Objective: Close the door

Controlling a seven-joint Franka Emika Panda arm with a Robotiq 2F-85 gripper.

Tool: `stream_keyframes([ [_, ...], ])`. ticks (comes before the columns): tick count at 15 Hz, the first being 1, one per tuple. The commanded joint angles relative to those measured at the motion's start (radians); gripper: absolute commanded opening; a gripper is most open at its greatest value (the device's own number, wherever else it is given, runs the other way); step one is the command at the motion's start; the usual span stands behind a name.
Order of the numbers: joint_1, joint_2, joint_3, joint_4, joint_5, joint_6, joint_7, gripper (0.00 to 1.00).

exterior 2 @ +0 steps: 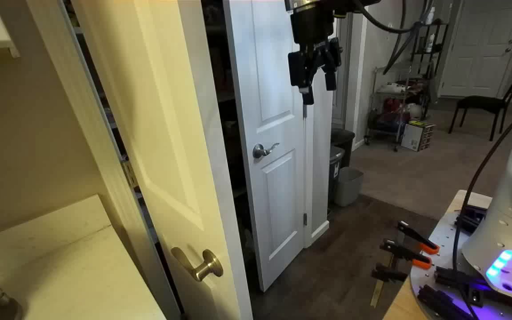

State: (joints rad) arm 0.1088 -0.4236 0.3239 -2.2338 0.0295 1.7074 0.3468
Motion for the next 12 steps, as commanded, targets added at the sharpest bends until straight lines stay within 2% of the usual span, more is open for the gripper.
stream_keyframes([
  [1,0.021,0.004,-0.017,0.002,-0.007,-0.002,0.007,1.0],
  [7,0.036,-0.035,0.004,-0.019,-0.011,0.021,0.041,1.0],
  [12,0.082,-0.104,0.09,-0.072,-0.049,0.079,0.144,1.0],
])
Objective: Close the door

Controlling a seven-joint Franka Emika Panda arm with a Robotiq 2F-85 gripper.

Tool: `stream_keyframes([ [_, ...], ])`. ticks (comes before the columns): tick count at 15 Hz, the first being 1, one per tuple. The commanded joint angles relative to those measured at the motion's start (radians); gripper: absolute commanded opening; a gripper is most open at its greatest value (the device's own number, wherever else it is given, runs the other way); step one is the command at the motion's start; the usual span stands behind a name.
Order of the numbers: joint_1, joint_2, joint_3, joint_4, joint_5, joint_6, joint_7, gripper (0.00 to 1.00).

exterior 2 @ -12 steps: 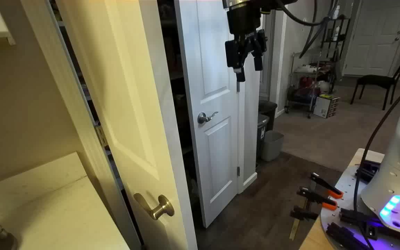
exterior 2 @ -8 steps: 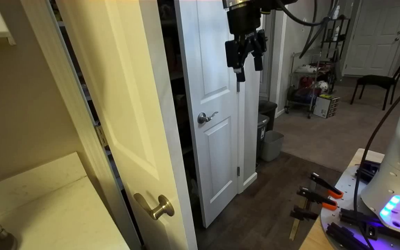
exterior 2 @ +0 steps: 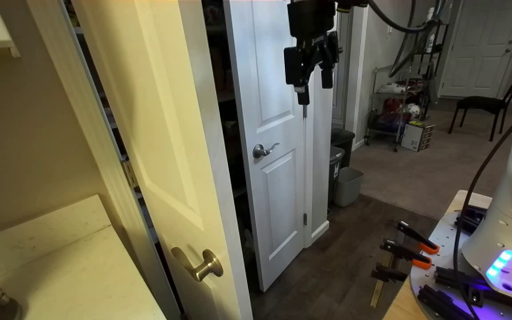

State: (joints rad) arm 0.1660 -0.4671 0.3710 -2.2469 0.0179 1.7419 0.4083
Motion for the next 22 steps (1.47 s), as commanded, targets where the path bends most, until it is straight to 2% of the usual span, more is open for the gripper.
stream_keyframes([
  [1,0.033,-0.073,0.06,-0.07,-0.038,0.059,0.113,1.0],
  [5,0.036,-0.086,0.149,-0.087,-0.104,0.131,0.252,1.0],
  [10,0.034,-0.021,0.209,-0.034,-0.206,0.2,0.272,1.0],
  [16,0.032,0.094,0.252,0.071,-0.307,0.262,0.247,1.0],
  [19,0.041,0.143,0.249,0.108,-0.298,0.242,0.247,1.0],
  [20,0.052,0.103,0.239,0.078,-0.289,0.243,0.255,1.0],
  [22,0.054,0.13,0.237,0.095,-0.29,0.242,0.256,1.0],
])
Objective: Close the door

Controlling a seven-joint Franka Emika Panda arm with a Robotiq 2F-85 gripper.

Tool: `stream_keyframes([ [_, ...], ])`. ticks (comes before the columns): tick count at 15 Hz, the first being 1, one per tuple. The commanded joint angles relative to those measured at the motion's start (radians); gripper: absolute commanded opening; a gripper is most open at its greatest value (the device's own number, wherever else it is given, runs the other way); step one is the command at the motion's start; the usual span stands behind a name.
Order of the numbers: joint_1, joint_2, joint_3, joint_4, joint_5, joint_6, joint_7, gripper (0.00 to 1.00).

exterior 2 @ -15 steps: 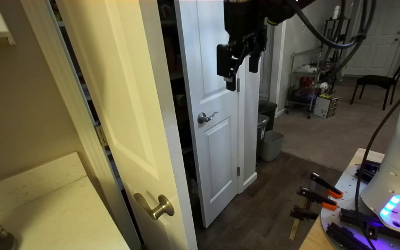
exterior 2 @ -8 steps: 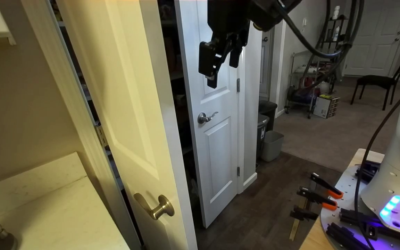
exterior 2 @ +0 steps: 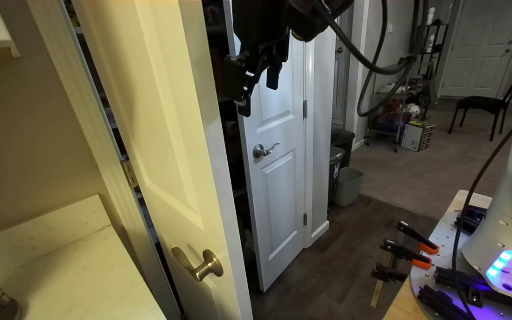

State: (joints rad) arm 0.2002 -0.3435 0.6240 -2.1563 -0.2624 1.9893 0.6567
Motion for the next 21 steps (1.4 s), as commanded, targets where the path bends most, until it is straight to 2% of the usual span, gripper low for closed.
stream_keyframes([
  [1,0.021,0.015,-0.017,0.008,-0.009,-0.005,0.007,1.0],
  [7,0.021,0.018,-0.017,0.01,-0.009,-0.005,0.007,1.0],
  [11,0.054,-0.008,0.021,0.005,-0.019,-0.028,0.042,1.0],
  [15,0.082,-0.055,0.063,0.009,-0.006,-0.117,0.114,1.0],
  [17,0.091,-0.075,0.081,0.011,-0.006,-0.081,0.165,1.0],
  [21,0.067,-0.057,0.141,0.049,-0.055,-0.052,0.227,1.0],
])
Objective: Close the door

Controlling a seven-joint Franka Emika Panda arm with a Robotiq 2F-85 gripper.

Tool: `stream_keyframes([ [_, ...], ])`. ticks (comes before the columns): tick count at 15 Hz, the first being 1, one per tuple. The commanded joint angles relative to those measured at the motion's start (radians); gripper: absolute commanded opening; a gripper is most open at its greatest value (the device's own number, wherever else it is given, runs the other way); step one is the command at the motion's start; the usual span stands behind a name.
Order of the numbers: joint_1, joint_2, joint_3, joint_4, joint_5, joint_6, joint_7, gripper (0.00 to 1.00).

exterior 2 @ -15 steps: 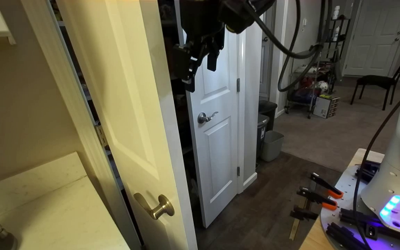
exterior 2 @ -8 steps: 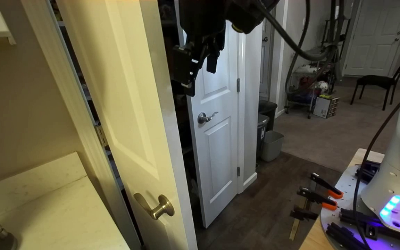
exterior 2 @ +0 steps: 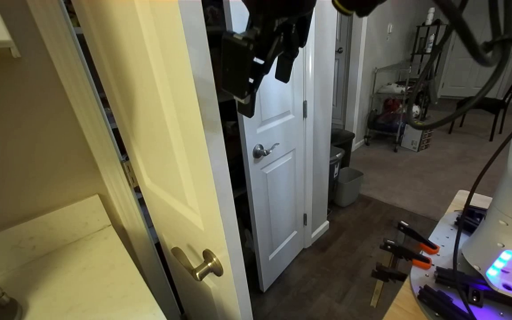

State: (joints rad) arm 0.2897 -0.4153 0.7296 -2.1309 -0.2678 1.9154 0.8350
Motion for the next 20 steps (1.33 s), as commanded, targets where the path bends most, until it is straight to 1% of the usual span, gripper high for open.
stream_keyframes([
  [1,-0.035,0.02,0.05,0.034,-0.074,0.024,0.067,1.0],
  [6,-0.1,0.056,0.096,0.087,-0.183,0.01,0.112,1.0],
  [10,-0.14,0.115,0.112,0.145,-0.249,0.02,0.118,1.0],
  [13,-0.137,0.158,0.115,0.177,-0.252,0.02,0.125,1.0],
  [20,-0.122,0.195,0.125,0.211,-0.246,-0.008,0.118,1.0],
])
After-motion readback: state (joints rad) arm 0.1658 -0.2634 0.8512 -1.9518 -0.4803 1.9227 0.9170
